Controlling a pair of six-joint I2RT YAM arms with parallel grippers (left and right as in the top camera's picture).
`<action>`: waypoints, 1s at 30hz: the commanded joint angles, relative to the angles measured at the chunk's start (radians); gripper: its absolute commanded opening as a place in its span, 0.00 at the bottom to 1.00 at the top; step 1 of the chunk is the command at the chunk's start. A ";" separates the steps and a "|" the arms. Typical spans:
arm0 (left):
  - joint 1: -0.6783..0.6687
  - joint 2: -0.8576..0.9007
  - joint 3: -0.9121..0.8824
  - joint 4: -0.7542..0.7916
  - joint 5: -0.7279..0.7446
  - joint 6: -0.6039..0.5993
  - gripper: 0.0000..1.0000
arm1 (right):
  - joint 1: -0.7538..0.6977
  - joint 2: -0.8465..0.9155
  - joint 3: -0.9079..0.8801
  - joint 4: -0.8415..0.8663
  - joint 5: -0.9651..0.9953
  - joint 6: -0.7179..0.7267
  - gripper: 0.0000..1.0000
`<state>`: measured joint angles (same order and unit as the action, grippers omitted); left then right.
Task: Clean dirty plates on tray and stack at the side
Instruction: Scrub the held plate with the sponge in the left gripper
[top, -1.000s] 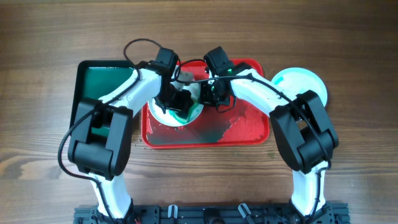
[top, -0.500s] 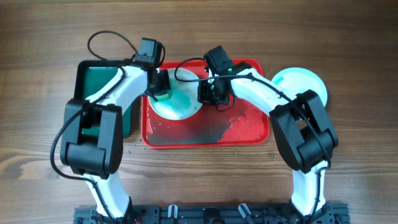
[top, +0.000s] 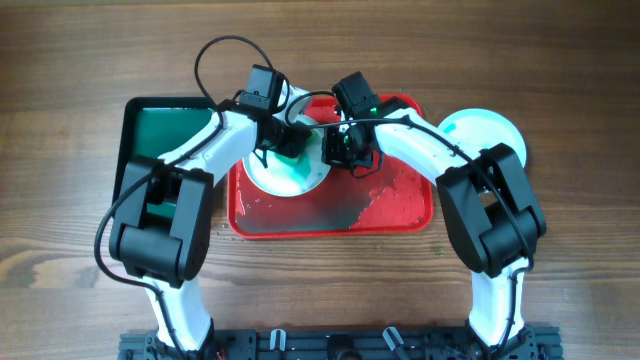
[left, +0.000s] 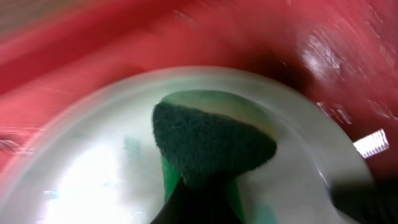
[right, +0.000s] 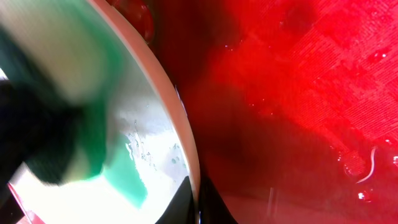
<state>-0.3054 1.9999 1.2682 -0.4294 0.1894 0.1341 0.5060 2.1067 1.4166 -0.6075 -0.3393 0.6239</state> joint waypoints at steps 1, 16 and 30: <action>0.074 0.034 -0.010 0.030 -0.301 -0.309 0.04 | 0.011 0.016 0.009 -0.003 -0.001 -0.026 0.04; 0.053 0.034 -0.010 -0.468 0.298 0.074 0.04 | 0.000 0.016 0.009 -0.002 -0.022 -0.040 0.05; 0.054 0.034 -0.010 -0.132 -0.202 -0.397 0.04 | 0.000 0.016 0.009 -0.001 -0.021 -0.040 0.04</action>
<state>-0.2558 2.0045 1.2671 -0.5713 0.3611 -0.0681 0.5003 2.1078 1.4166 -0.6003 -0.3435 0.5846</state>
